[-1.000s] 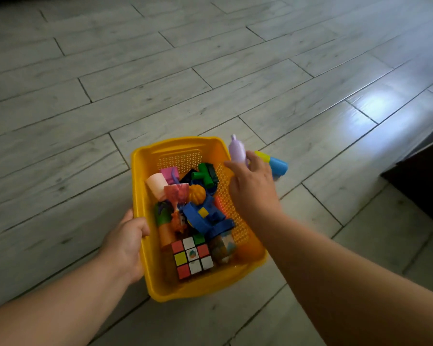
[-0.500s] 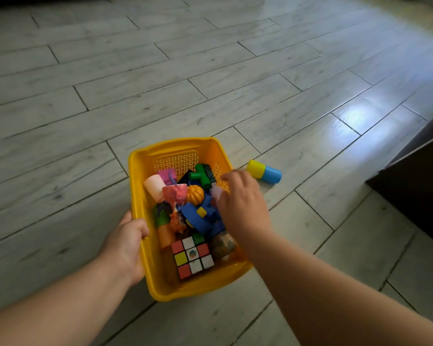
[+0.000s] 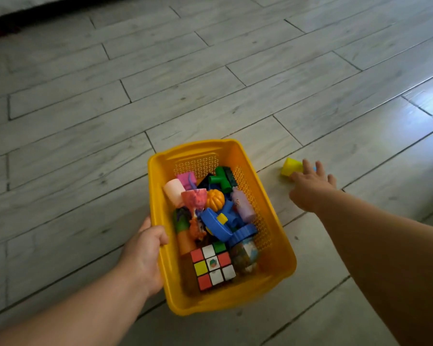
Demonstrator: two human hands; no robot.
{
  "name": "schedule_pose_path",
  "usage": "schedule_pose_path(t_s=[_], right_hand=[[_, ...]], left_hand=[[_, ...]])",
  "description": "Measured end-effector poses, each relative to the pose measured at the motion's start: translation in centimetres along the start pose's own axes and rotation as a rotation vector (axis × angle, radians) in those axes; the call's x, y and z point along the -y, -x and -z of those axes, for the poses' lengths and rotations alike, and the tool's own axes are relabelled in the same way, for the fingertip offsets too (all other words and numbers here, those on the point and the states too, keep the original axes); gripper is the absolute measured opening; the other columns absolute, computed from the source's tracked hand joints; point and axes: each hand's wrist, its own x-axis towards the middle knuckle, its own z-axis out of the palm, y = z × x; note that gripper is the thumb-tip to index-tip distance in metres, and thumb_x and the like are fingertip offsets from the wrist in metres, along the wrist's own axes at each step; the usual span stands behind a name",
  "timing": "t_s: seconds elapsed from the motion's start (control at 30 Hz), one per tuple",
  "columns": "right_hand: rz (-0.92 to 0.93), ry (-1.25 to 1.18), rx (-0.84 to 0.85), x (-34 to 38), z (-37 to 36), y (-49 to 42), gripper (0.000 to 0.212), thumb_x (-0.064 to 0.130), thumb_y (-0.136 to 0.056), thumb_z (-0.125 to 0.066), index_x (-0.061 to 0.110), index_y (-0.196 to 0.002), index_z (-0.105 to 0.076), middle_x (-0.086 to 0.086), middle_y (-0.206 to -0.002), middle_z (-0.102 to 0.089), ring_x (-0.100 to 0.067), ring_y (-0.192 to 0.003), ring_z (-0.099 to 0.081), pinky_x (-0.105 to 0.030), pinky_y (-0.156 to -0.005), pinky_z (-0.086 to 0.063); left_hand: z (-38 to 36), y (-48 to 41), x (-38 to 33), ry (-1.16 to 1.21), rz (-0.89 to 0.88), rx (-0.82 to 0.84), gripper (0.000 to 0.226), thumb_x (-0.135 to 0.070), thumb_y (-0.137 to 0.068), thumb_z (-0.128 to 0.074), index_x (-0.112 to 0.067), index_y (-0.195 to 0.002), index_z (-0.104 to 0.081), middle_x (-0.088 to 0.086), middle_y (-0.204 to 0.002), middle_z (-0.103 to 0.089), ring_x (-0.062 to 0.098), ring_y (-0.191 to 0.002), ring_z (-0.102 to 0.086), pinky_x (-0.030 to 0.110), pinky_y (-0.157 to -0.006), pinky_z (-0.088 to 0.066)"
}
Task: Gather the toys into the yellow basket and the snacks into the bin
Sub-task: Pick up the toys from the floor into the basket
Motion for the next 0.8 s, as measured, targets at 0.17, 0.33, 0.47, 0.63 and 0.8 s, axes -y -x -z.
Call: schedule_pose_path(t_s=[0.17, 0.33, 0.47, 0.63, 0.8], right_hand=[[0.053, 0.072, -0.127, -0.2, -0.6, 1.0, 0.039, 0.023, -0.088, -0.046, 0.041, -0.121, -0.056, -0.005, -0.136, -0.029, -0.030, -0.132, -0.023, -0.047, -0.111, -0.018], [0.099, 0.148, -0.133, -0.7, -1.4, 2.5, 0.037, 0.027, -0.089, -0.047, 0.040, -0.123, -0.056, -0.006, -0.150, -0.017, -0.030, -0.129, -0.029, -0.042, -0.103, -0.028], [0.060, 0.223, -0.086, -0.6, -2.9, 4.1, 0.033, 0.034, -0.086, -0.054, 0.039, -0.118, -0.059, -0.004, -0.127, -0.039, -0.028, -0.122, -0.027, -0.041, -0.097, -0.025], [-0.068, -0.358, -0.145, 0.7, -2.1, 6.3, 0.040, 0.025, -0.092, -0.052, 0.042, -0.128, -0.052, -0.005, -0.135, -0.030, -0.031, -0.123, -0.043, -0.036, -0.094, -0.039], [0.212, -0.412, -0.540, 5.6, 2.3, 8.8, 0.044, 0.023, -0.095, -0.050, 0.040, -0.135, -0.045, -0.009, -0.152, -0.021, -0.031, -0.128, -0.039, -0.043, -0.104, -0.041]], left_hand=[[-0.4, 0.4, 0.7, -0.025, 0.012, -0.022, 0.059, 0.006, -0.082, -0.033, -0.028, -0.124, -0.056, 0.025, -0.096, -0.068, 0.042, -0.084, -0.067, 0.046, -0.058, -0.057], [-0.9, 0.6, 1.1, -0.056, 0.009, 0.016, 0.048, 0.007, -0.083, -0.033, -0.025, -0.108, -0.059, 0.032, -0.108, -0.063, 0.045, -0.091, -0.065, 0.050, -0.064, -0.058], [-0.9, 0.4, 1.2, -0.086, 0.015, 0.036, 0.052, 0.005, -0.085, -0.034, -0.029, -0.116, -0.058, 0.027, -0.103, -0.067, 0.044, -0.087, -0.067, 0.045, -0.058, -0.057], [-0.4, -0.1, 0.9, -0.121, -0.007, 0.057, 0.048, 0.006, -0.085, -0.034, -0.027, -0.108, -0.060, 0.024, -0.095, -0.067, 0.041, -0.081, -0.067, 0.043, -0.059, -0.056], [-0.1, -1.3, 0.5, -0.123, -0.021, 0.081, 0.047, 0.005, -0.085, -0.033, -0.028, -0.106, -0.059, 0.026, -0.100, -0.064, 0.043, -0.089, -0.063, 0.046, -0.064, -0.054]])
